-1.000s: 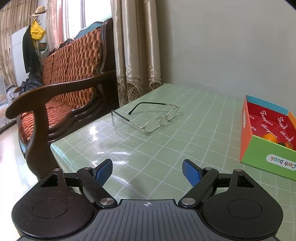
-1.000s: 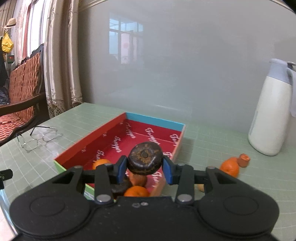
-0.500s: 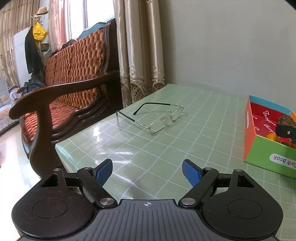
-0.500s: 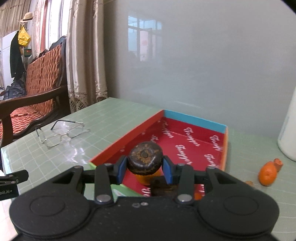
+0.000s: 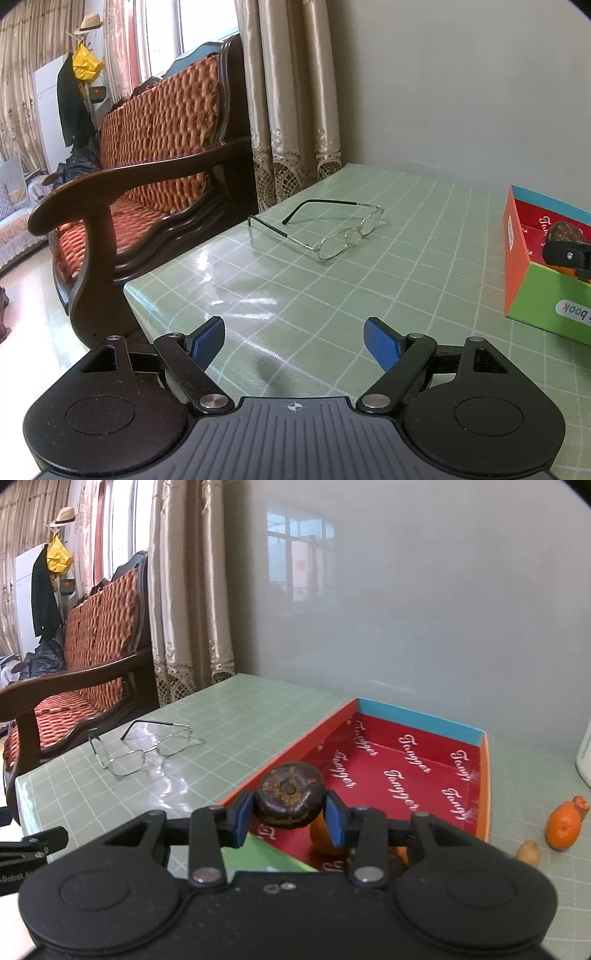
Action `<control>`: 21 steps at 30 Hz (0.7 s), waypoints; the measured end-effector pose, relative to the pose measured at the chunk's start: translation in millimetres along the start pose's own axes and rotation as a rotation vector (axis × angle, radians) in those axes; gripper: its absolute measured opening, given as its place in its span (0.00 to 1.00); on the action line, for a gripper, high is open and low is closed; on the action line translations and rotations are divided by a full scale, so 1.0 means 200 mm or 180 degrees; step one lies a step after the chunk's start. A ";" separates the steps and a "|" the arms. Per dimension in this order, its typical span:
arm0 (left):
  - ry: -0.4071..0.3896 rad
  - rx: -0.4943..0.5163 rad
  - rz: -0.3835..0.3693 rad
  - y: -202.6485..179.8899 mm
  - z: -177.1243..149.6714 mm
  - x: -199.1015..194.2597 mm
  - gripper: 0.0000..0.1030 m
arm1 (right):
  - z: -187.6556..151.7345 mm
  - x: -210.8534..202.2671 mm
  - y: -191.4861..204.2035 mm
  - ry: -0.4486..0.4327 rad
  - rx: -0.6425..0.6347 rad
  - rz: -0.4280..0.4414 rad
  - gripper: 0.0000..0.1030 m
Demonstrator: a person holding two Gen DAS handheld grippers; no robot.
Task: Organize fruits
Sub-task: 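Carry the dark fruit with the right gripper into the red box and release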
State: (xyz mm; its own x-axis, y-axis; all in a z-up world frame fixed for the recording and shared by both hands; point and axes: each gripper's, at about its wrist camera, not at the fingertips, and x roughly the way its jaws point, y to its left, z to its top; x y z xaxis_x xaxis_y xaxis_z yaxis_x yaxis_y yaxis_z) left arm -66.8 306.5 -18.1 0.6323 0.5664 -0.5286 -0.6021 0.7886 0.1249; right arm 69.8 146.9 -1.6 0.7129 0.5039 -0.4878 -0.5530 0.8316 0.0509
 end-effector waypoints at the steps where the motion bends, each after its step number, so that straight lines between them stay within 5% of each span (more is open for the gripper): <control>1: 0.0006 0.0004 -0.0001 0.00 0.00 0.00 0.80 | 0.00 0.01 0.01 0.0008 0.0000 0.0011 0.38; 5: 0.0014 0.0018 -0.0006 -0.01 0.00 0.00 0.80 | 0.00 0.02 0.03 0.0005 -0.0109 -0.0010 0.42; 8: 0.0005 0.0028 -0.0025 -0.02 0.00 -0.01 0.80 | -0.01 -0.02 0.03 -0.0160 -0.0161 -0.0077 0.71; 21: -0.0064 0.0006 -0.0125 -0.10 0.02 -0.05 0.80 | 0.04 -0.22 -0.29 -0.0400 0.0187 -0.0376 0.69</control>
State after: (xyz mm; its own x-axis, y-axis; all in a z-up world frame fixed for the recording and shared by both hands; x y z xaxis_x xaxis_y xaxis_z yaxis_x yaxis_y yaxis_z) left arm -58.8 286.4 -11.6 0.6650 0.5397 -0.5162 -0.5757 0.8108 0.1060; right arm 73.6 77.8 23.1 0.8217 0.4239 -0.3810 -0.4387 0.8971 0.0522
